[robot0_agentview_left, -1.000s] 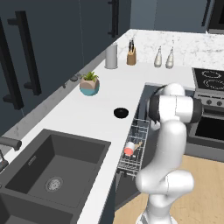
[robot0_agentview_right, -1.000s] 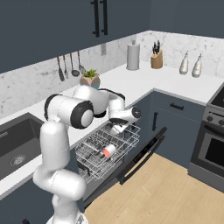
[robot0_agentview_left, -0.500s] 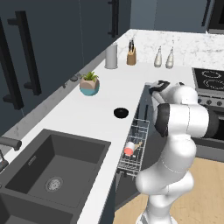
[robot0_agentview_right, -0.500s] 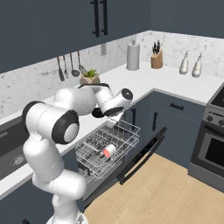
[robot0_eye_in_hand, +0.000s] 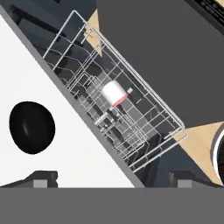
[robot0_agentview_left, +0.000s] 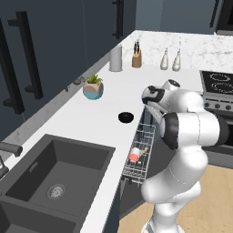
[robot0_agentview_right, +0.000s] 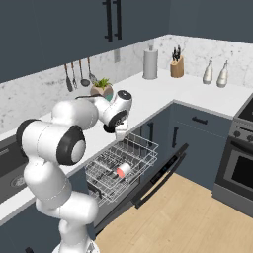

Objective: Pick up the cup and bowl from the counter, place them in the dishwasher, and close the dishwasher door.

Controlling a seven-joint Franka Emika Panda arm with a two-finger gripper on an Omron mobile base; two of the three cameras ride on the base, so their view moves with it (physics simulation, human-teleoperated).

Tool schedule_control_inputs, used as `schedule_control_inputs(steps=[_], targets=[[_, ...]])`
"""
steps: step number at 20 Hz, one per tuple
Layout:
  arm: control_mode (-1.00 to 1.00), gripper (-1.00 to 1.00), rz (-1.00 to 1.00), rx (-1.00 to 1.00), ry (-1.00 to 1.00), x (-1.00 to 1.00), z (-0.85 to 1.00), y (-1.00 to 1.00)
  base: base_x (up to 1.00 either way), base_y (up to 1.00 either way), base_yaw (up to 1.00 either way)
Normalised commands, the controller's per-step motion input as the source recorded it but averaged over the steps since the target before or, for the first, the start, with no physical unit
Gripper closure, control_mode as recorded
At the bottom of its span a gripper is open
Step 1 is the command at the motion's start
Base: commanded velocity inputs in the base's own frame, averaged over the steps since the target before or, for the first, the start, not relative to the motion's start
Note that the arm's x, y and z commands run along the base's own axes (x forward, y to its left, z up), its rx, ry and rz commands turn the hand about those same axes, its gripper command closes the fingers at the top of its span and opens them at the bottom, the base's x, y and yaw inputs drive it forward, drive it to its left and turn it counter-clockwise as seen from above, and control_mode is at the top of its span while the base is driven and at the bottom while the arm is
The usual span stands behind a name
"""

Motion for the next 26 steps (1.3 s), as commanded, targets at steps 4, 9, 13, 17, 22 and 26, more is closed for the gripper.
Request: schedule_control_inputs(steps=[4, 9, 13, 17, 22, 26], targets=[[-1.00, -1.00, 0.13, -0.14, 0.06, 0.26, -0.02, 0.21, 0.00, 0.00, 0.00], [-1.00, -1.00, 0.02, -0.07, 0.04, 0.23, -0.21, 0.19, 0.00, 0.00, 0.00], [-1.00, -1.00, 0.00, -0.04, 0.00, 0.28, -0.24, 0.24, 0.00, 0.00, 0.00], [-1.00, -1.00, 0.00, -0.02, 0.01, 0.41, -0.28, 0.22, 0.00, 0.00, 0.00], [-1.00, -1.00, 0.00, -0.03, 0.01, 0.44, -0.32, 0.10, 0.00, 0.00, 0.00], [-1.00, -1.00, 0.00, -0.04, 0.02, 0.38, -0.28, 0.00, 0.00, 0.00, 0.00]])
